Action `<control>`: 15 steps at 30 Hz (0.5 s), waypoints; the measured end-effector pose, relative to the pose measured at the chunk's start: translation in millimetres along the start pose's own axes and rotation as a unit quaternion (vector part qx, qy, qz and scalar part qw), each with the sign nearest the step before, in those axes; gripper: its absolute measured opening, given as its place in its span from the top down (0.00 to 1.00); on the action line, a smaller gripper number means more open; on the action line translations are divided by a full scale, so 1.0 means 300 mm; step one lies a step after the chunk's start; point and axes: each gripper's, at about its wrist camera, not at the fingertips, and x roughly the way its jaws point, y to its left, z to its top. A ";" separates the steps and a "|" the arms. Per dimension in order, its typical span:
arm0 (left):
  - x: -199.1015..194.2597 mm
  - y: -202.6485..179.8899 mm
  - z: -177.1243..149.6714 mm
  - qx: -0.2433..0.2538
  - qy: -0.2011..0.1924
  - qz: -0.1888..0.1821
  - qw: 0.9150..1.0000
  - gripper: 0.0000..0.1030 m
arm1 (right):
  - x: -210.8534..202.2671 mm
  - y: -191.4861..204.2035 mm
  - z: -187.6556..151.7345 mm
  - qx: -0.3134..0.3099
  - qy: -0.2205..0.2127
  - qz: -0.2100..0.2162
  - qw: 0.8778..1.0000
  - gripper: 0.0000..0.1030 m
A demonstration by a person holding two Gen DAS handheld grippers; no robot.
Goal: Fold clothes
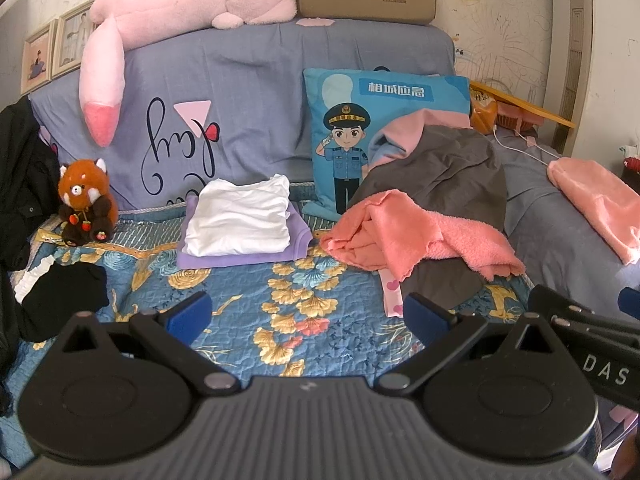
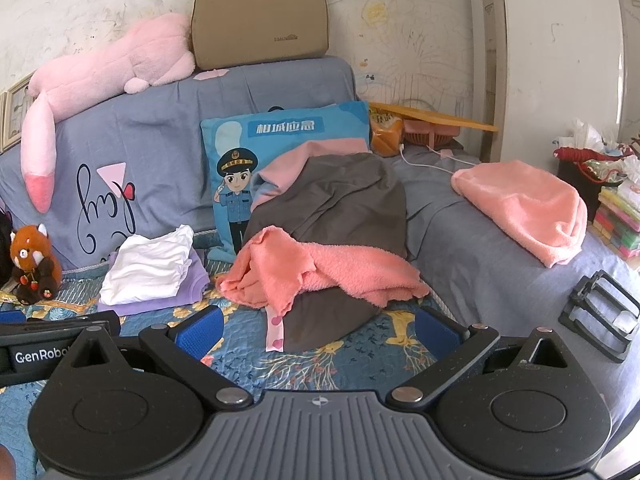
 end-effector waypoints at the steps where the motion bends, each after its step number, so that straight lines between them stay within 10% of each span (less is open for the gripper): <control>1: 0.001 0.000 0.000 0.000 0.000 0.000 1.000 0.00 | 0.001 -0.001 0.001 0.000 0.001 0.000 1.000 0.00; 15: 0.009 -0.008 -0.001 0.002 0.004 0.000 1.000 0.00 | -0.001 0.000 0.011 -0.002 0.001 0.000 1.000 0.00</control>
